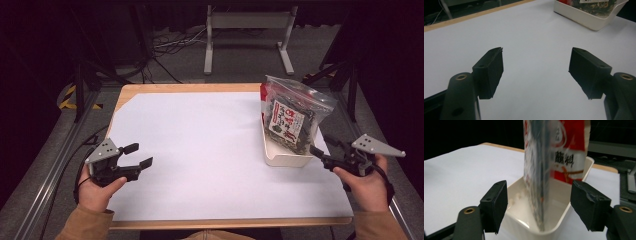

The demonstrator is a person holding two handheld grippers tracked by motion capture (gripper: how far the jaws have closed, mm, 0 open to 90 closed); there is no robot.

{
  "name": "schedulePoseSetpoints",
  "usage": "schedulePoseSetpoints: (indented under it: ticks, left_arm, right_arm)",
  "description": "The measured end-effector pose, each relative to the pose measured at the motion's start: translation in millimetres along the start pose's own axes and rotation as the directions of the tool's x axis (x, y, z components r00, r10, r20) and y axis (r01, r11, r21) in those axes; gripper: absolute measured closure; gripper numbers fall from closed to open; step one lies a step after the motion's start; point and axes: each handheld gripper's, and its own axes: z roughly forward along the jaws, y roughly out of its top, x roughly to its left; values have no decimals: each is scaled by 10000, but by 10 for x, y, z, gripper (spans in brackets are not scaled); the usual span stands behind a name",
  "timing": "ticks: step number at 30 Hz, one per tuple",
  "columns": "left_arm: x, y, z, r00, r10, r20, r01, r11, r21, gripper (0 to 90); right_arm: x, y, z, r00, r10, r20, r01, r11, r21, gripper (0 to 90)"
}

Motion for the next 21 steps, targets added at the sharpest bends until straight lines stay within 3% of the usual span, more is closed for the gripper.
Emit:
schedulePoseSetpoints:
  ticks: [5,8,12,21]
  left_arm:
    - [45,-164,-11,9996,-238,175,242,9995,-198,283]
    - [35,-230,-14,9993,-216,305,225,9993,-296,277]
    - [31,-255,-17,9995,-26,308,39,9991,-420,277]
    - [44,-276,-19,9998,-82,178,88,9995,-308,275]
  right_arm:
    - [112,-264,22,9999,108,-49,-108,9999,9,310]
    - [184,-370,51,9997,-167,-184,164,9997,-168,303]
    - [209,-386,47,9995,-268,-174,263,9993,-277,303]
    - [280,-363,11,9973,-672,-296,667,9977,-151,303]
